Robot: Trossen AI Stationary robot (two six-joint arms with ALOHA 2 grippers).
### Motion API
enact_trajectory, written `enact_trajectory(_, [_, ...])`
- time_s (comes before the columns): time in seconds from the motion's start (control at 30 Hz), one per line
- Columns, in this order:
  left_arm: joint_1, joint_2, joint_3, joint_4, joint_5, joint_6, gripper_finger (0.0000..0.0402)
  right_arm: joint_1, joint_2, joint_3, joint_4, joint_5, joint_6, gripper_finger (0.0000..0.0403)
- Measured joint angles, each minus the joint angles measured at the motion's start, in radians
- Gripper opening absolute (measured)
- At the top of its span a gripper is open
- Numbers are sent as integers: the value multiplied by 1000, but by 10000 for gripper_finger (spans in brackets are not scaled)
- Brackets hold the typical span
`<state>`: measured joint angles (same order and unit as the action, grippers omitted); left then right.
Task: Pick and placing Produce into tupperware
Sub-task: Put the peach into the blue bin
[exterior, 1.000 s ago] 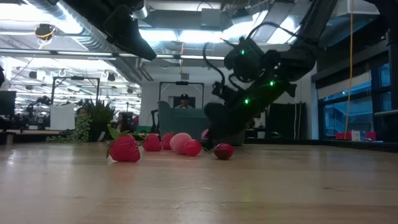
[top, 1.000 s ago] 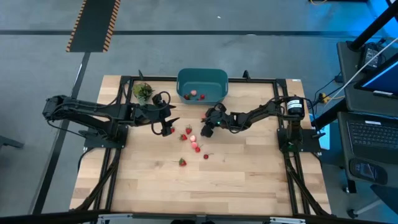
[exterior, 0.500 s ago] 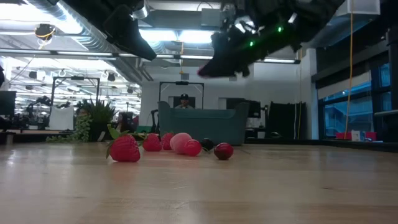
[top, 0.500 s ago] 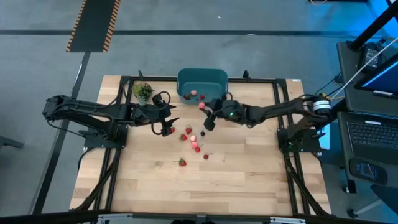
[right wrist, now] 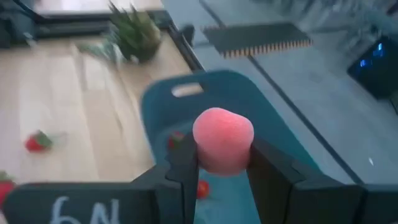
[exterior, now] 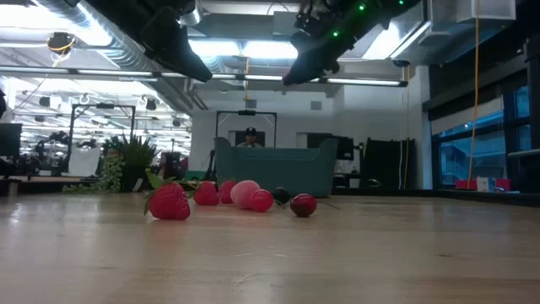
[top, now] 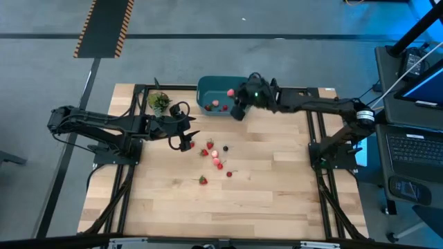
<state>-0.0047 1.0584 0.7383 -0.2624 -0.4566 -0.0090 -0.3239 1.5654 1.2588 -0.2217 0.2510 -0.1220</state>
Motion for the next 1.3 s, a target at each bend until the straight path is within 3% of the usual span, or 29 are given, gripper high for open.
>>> enact_trajectory(0.1, [0, 0, 0, 0, -6, 52, 245, -69, 2, 55, -92, -63, -28, 115])
enact_trajectory(0.27, [10, 0, 0, 39, -67, 184, 245, -190, 36, 105, -99, -211, -48, 115])
enact_trajectory(0.5, [107, 0, 0, 126, -76, 295, 245, -310, 208, 219, -162, -402, -86, 116])
enact_trajectory(0.67, [213, 0, 0, 212, -60, 342, 245, -321, 352, 364, -266, -416, -121, 116])
enact_trajectory(0.8, [307, 0, 0, 289, 61, 360, 245, -315, 458, 470, -359, -464, -146, 116])
enact_trajectory(1.3, [505, 5, 0, 439, 214, 353, 245, -239, 697, 698, -482, -466, -174, 116])
